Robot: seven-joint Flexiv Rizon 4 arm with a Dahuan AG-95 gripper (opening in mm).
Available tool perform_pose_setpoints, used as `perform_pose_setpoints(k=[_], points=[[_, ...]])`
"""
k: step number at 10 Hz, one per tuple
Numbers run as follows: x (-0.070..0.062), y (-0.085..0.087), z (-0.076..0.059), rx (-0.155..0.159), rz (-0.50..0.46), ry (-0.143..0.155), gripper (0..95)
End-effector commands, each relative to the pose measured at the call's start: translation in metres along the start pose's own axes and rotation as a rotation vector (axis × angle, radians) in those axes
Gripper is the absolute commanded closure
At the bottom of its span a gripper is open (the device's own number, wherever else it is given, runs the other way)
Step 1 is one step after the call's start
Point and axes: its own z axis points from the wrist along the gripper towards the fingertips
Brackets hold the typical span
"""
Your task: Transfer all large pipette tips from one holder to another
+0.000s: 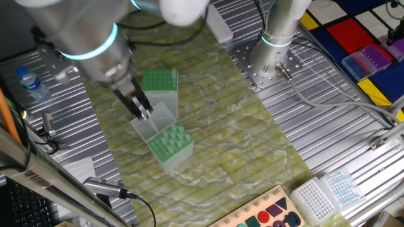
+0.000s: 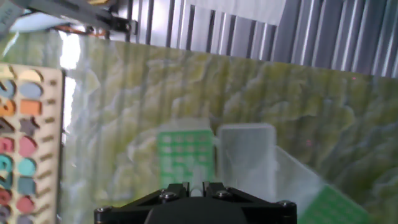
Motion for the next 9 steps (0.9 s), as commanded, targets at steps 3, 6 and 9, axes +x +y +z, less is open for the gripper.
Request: perform_pose_setpoints(k=[3, 6, 9], points=[[0.051, -0.071, 0.007, 0.04, -0.141, 0.066, 95.0], [0.098, -0.116, 0.014, 0.074, -0.188, 0.081, 95.0], [0.128, -0.131, 0.031, 0.067, -0.187, 0.075, 95.0]])
